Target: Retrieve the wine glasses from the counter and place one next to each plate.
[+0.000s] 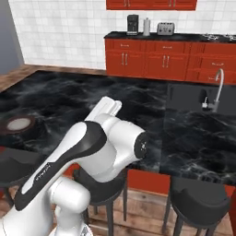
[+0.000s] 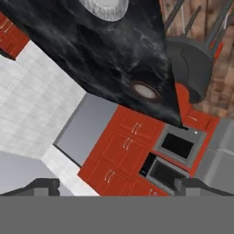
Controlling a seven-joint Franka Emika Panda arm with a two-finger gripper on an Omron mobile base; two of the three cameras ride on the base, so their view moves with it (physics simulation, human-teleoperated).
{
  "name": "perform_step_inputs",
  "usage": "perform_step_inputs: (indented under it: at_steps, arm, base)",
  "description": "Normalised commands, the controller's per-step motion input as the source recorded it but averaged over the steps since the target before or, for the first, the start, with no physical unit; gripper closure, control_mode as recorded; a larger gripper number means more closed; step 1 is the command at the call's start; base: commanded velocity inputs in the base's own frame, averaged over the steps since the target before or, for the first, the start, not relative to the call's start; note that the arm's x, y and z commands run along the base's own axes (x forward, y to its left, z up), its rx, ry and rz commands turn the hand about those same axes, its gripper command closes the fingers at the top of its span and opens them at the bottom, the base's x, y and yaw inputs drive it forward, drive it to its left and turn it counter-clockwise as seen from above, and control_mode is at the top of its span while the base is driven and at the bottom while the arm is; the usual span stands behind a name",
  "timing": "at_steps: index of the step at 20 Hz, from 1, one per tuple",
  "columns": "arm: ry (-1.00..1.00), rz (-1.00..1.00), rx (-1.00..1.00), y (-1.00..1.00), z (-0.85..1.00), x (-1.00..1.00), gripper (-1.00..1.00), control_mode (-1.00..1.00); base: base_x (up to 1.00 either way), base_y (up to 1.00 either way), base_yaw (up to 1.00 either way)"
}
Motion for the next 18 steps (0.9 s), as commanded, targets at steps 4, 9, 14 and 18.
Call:
perform_step_inputs:
  at_steps: [4,9,14,18]
  arm:
    - [0.00,0.00,0.00,0.00,0.00,0.00,-1.00,1.00]
    - [0.00,0.00,0.00,0.00,0.00,0.00,-1.00,1.00]
    - [0.00,0.00,0.00,0.00,0.00,0.00,-1.00,1.00]
    - [0.00,0.00,0.00,0.00,0.00,0.00,-1.00,1.00]
  base:
    - [-0.99,-0.85,-0.01]
    - [-0.89,-1.00,-0.05]
    - [-0.46,-1.00,-0.04]
    - [-0.08,-1.00,-0.02]
